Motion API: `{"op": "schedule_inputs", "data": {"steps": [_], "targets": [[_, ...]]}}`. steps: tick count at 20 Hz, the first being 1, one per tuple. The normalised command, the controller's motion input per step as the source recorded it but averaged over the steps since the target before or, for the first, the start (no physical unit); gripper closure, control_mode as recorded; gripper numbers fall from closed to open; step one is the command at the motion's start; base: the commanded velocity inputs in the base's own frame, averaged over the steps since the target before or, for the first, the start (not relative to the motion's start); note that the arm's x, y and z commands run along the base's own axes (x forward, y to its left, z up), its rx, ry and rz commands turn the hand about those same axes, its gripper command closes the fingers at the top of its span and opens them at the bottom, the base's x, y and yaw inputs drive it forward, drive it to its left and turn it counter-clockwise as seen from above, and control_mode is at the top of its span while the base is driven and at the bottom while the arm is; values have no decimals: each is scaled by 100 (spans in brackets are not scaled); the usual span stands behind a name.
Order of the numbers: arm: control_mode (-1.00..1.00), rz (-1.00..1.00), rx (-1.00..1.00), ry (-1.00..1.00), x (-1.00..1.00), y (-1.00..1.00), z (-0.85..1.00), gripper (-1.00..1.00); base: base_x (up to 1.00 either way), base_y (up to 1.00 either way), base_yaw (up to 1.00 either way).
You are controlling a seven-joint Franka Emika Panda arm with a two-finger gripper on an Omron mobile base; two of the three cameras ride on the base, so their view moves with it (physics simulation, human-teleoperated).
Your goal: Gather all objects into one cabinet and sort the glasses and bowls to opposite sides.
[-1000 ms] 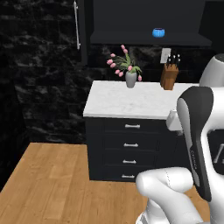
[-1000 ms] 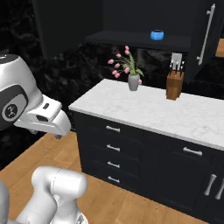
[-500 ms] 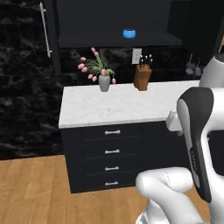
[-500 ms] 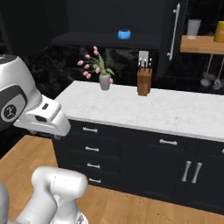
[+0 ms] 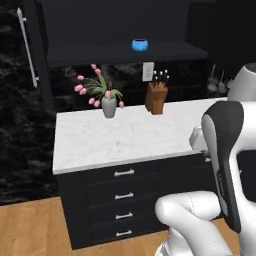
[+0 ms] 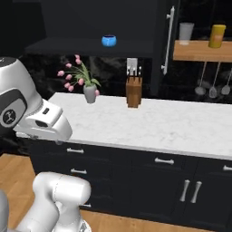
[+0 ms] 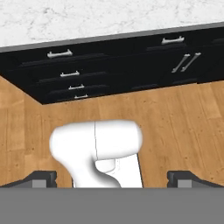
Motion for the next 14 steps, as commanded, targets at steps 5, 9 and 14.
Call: {"op": "schedule_inputs", "data": {"steps": [5, 9, 14], "targets": [[100, 0, 0, 0, 0, 0, 0, -100, 69, 0, -7], [100, 0, 0, 0, 0, 0, 0, -100, 59, 0, -2], [100, 0, 0, 0, 0, 0, 0, -100, 46, 2, 2]]}}
